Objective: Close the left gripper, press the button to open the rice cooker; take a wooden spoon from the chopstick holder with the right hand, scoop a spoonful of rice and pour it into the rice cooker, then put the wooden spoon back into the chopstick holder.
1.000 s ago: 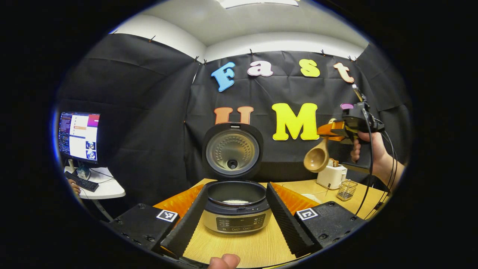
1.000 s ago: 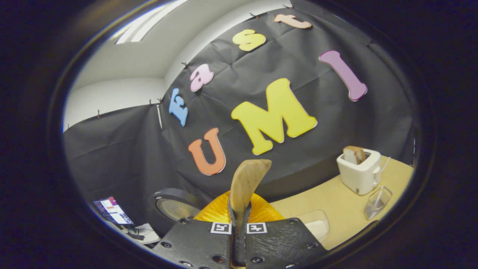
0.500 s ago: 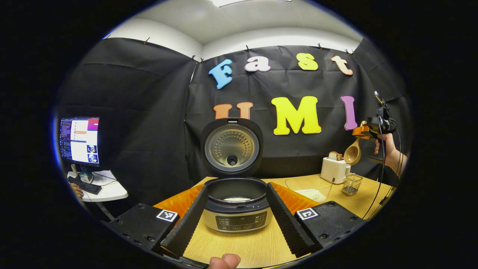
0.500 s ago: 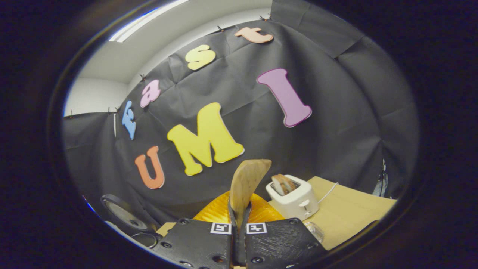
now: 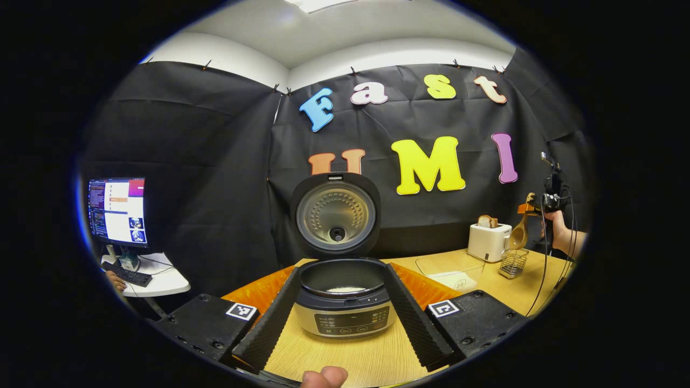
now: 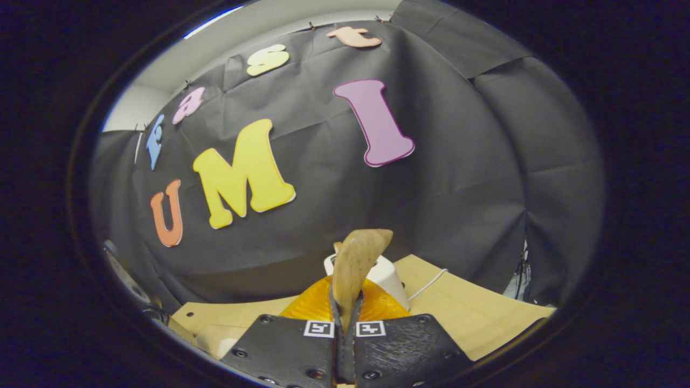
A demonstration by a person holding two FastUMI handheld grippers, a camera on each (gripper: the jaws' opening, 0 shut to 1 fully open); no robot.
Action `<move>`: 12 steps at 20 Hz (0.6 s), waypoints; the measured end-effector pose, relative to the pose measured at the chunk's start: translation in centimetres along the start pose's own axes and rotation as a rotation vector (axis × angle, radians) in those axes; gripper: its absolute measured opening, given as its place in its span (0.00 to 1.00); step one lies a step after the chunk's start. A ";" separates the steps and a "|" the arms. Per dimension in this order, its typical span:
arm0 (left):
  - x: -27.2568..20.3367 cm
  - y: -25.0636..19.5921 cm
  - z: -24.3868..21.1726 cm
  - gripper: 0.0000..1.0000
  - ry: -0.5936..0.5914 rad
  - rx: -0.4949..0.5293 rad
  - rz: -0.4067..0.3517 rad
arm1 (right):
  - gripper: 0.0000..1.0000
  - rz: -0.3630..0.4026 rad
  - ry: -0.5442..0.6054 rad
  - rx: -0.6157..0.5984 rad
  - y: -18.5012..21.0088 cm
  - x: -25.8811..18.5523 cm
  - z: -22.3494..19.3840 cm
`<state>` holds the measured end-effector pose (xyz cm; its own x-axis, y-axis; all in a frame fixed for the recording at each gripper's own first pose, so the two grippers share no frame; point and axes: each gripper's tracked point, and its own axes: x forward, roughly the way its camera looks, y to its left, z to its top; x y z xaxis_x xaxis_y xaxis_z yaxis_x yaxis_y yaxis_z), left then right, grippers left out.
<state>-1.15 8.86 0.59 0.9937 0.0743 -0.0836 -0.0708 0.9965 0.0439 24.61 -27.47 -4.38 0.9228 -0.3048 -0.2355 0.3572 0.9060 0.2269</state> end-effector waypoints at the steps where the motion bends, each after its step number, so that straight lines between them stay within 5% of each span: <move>1: -0.1 0.0 0.0 0.99 -0.003 0.000 0.002 | 0.00 -0.007 0.002 -0.015 -0.3 0.4 -0.5; 12: 0.0 0.4 0.1 0.99 0.001 -0.042 0.004 | 0.01 -0.012 0.046 -0.002 -2.6 1.6 -6.4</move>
<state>-1.13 9.21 0.68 0.9933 0.0784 -0.0844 -0.0784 0.9969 0.0024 24.23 -28.43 -11.34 0.9108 -0.3019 -0.2817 0.3680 0.9028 0.2224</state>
